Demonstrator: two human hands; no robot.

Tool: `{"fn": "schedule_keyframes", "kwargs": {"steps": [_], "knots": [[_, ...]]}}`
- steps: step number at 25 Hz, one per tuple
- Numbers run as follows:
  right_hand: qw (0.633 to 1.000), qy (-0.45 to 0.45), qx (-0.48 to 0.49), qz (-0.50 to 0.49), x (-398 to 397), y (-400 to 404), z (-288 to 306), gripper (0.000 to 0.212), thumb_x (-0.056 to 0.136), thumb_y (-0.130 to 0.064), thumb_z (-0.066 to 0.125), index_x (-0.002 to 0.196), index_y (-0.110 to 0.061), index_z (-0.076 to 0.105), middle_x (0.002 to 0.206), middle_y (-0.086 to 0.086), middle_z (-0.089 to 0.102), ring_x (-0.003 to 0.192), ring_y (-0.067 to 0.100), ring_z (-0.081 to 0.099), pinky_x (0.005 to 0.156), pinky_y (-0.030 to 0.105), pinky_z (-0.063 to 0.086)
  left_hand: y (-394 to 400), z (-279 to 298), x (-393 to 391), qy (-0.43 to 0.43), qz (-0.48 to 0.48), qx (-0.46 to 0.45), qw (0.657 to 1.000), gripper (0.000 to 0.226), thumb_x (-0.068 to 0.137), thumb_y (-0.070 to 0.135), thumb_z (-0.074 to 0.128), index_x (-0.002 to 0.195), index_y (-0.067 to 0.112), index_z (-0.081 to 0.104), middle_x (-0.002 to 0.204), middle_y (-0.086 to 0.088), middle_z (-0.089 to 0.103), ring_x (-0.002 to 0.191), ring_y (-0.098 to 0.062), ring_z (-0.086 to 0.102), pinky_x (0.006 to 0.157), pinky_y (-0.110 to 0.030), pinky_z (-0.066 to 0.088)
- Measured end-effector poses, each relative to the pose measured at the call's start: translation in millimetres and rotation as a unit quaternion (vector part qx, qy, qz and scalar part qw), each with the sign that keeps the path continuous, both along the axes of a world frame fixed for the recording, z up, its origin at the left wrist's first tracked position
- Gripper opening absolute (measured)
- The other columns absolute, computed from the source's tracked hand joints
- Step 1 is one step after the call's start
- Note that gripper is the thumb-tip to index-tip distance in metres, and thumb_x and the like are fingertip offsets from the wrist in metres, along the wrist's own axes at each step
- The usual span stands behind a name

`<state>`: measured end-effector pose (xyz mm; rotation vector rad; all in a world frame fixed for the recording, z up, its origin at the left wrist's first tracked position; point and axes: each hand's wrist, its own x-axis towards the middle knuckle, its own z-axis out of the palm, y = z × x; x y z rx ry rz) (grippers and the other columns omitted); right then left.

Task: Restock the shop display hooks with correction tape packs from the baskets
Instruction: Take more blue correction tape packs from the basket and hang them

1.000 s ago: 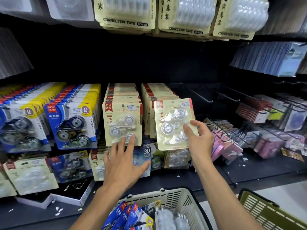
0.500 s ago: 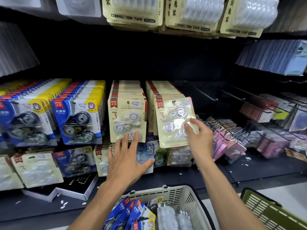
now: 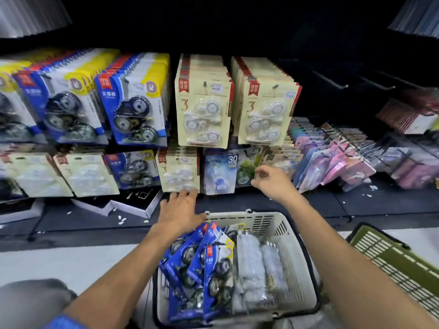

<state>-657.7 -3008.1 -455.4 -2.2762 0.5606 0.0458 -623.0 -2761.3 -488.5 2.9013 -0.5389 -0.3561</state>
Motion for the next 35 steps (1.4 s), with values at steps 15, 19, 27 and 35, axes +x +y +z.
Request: {"fn": "schedule_keyframes", "kwargs": {"steps": [15,19,27,35], "knots": [[0.93,0.266,0.25,-0.04,-119.3,100.3,-225.9,0.059,0.09,-0.016,0.071,0.139,-0.015,0.039,0.124,0.003,0.056,0.103,0.015,0.056,0.067,0.021,0.045,44.6,-116.9,-57.6,0.242,0.174,-0.196,0.934,0.065,0.084,0.044,0.08,0.134,0.024,0.044,0.12,0.009,0.056,0.11,-0.021,0.061,0.093,-0.028,0.045],[0.901,0.207,0.352,-0.146,-118.9,106.1,-230.5,0.052,0.083,-0.047,0.078,0.122,-0.022,0.054,0.117,0.002,0.067,0.101,0.021,0.067,0.067,0.03,0.053,34.8,-117.8,-53.8,0.219,0.161,-0.161,0.949,0.074,0.075,0.034,0.089,0.132,0.019,0.044,0.105,0.005,0.06,0.089,-0.018,0.06,0.078,-0.026,0.046],[0.839,0.143,0.482,-0.206,-109.6,107.7,-197.7,0.068,0.069,-0.055,0.084,0.116,-0.015,0.055,0.109,0.009,0.071,0.088,0.024,0.071,0.064,0.037,0.055,32.1,-96.7,-43.0,0.339,0.183,-0.312,0.868,0.049,0.077,-0.004,0.081,0.109,0.026,0.058,0.089,0.008,0.074,0.081,-0.016,0.072,0.083,-0.031,0.06],[0.745,-0.212,0.55,-0.313,-66.9,56.8,-48.4,0.024,0.082,-0.011,0.079,0.087,-0.014,0.056,0.08,0.011,0.075,0.066,0.021,0.072,0.069,0.04,0.061,-17.8,17.3,-33.8,0.271,0.159,-0.571,0.758,0.045,0.077,-0.006,0.08,0.109,0.023,0.068,0.097,-0.001,0.08,0.088,-0.024,0.075,0.084,-0.043,0.06]]}}
